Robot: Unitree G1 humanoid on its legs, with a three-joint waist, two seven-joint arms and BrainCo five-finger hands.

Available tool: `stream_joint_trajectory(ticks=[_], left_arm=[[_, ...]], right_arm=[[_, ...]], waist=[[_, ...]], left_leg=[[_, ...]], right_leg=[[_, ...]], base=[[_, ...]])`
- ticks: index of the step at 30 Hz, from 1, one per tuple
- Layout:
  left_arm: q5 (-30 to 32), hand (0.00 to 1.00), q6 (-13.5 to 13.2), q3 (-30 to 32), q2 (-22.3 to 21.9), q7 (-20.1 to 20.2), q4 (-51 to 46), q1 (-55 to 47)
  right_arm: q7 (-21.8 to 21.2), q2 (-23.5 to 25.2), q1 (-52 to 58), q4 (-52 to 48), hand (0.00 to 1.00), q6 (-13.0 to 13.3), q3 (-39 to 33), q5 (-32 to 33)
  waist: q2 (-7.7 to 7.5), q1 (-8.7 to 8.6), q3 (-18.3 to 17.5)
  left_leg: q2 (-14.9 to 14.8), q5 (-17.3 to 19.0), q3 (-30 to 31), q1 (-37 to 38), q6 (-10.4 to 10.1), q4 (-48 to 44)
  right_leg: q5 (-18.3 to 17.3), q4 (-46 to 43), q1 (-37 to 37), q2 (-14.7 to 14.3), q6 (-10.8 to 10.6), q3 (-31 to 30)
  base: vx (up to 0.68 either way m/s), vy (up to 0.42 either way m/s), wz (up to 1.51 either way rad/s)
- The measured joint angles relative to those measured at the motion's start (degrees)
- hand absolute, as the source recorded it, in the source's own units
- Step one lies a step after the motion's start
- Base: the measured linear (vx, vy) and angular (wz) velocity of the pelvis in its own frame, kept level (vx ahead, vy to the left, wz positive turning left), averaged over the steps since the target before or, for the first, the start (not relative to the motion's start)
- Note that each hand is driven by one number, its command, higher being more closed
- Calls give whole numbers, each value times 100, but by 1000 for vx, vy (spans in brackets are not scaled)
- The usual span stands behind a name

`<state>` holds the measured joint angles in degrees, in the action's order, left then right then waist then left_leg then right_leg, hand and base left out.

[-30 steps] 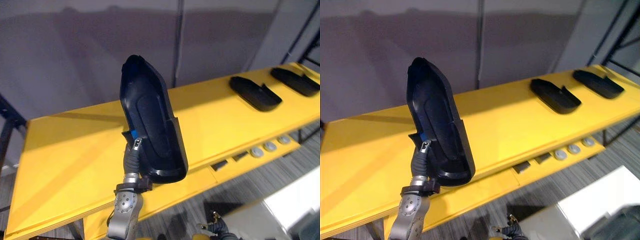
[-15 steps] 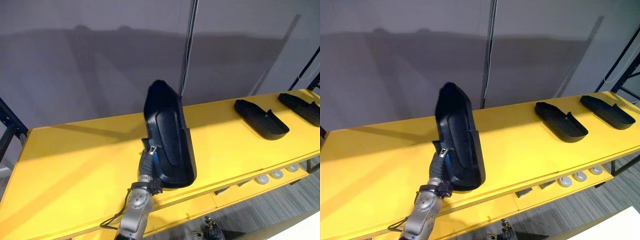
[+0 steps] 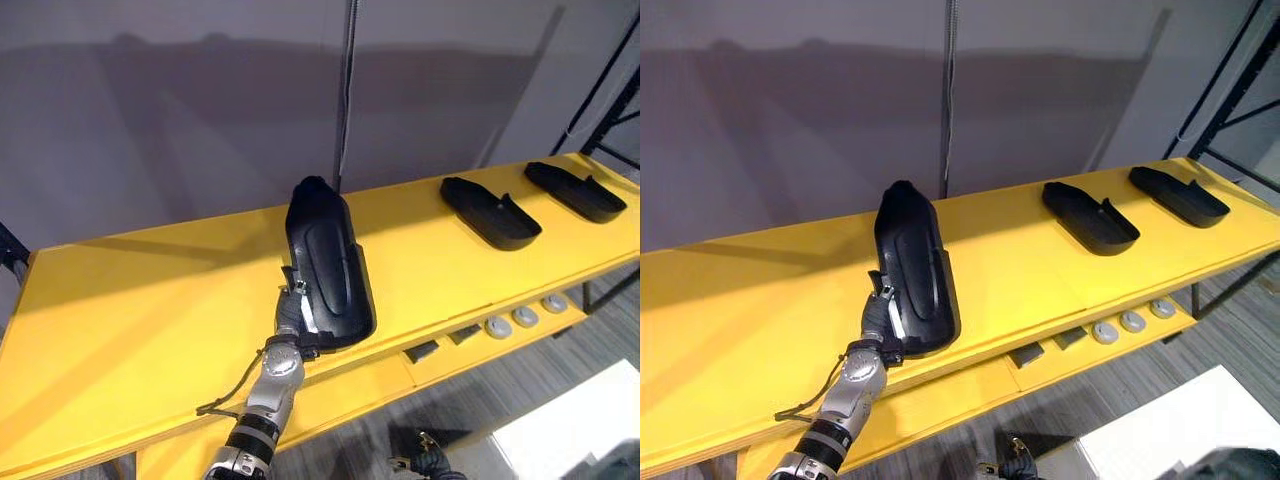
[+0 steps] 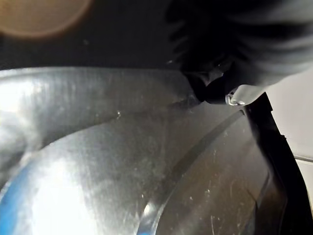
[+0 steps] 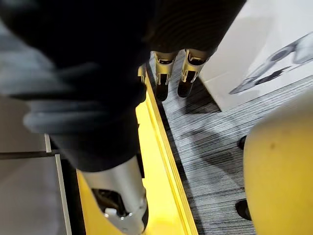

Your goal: Walk over and take plastic housings, then place them on the shelf

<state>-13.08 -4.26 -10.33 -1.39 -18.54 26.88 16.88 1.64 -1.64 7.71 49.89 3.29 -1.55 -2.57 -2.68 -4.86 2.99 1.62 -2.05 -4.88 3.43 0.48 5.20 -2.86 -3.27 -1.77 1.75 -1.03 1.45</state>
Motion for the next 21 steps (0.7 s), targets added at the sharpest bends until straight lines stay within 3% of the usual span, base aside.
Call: stream_joint_trajectory(ticks=[6,7,21], left_arm=[[-269,100,-4,-7,-9,-135,276,321],[-325,0,-6,-11,-15,-135,354,427],[-704,0,60,225,-13,-244,858,1213]], right_arm=[[6,-1,-18,-24,0,-1,-65,7],[7,-7,-23,-21,0,-3,-73,7],[7,-64,-312,132,0,-55,-77,9]], waist=[[5,-73,29],[9,-75,29],[119,-333,105]], left_leg=[[-68,9,-128,-54,-5,3],[-75,8,-129,-59,-7,2],[-93,-47,-119,2,-27,-23]], right_leg=[[1,4,95,-71,-9,-116],[1,3,138,-77,-9,-117],[60,187,-22,-114,40,-180]], base=[[-51,-13,-8],[0,0,0],[29,-5,-2]])
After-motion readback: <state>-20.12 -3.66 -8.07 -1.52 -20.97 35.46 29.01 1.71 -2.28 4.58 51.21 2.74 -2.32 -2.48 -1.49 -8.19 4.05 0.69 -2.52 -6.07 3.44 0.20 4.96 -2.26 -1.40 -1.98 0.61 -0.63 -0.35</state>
